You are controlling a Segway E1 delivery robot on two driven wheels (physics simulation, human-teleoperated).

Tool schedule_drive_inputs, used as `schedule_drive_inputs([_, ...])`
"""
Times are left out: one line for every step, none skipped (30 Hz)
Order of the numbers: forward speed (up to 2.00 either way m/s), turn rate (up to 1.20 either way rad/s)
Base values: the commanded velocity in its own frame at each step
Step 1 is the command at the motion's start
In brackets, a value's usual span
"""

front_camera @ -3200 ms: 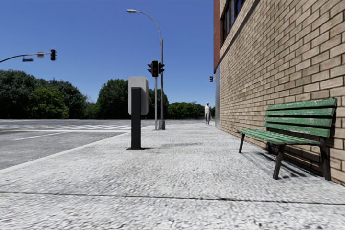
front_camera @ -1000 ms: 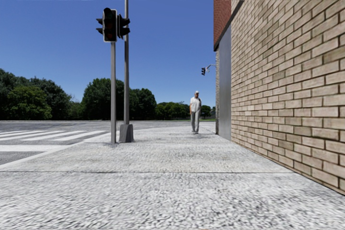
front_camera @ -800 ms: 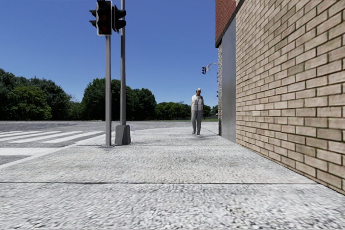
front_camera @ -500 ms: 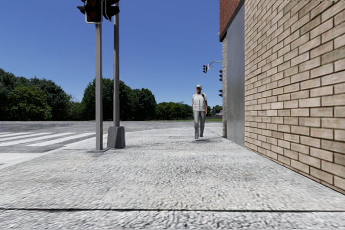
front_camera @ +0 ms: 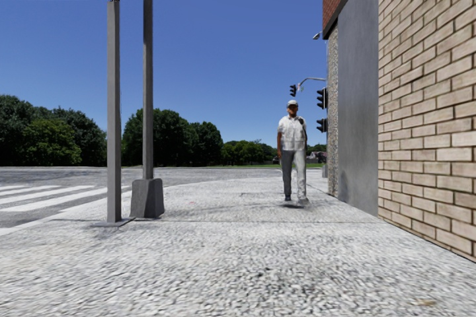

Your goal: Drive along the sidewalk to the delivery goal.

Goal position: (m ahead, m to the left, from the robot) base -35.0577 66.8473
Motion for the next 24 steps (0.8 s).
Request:
schedule_drive_inputs([2.0, 0.0])
schedule_drive_inputs([2.0, 0.0])
schedule_drive_inputs([2.0, 0.0])
schedule_drive_inputs([2.0, 0.0])
schedule_drive_inputs([2.0, 0.47])
schedule_drive_inputs([2.0, 0.47])
schedule_drive_inputs([2.0, 0.7])
schedule_drive_inputs([2.0, 0.87])
schedule_drive_inputs([2.0, 0.92])
schedule_drive_inputs([2.0, 0.92])
schedule_drive_inputs([2.0, 0.92])
schedule_drive_inputs([2.0, 0.82])
schedule_drive_inputs([2.0, 0.28])
schedule_drive_inputs([2.0, 0.08])
schedule_drive_inputs([2.0, 0.08])
schedule_drive_inputs([2.0, 0.03])
schedule_drive_inputs([2.0, 0.01])
schedule_drive_inputs([2.0, 0.0])
schedule_drive_inputs([2.0, 0.0])
schedule_drive_inputs([2.0, 0.0])
schedule_drive_inputs([2.0, 0.0])
schedule_drive_inputs([2.0, 0.0])
schedule_drive_inputs([2.0, 0.0])
schedule_drive_inputs([2.0, 0.0])
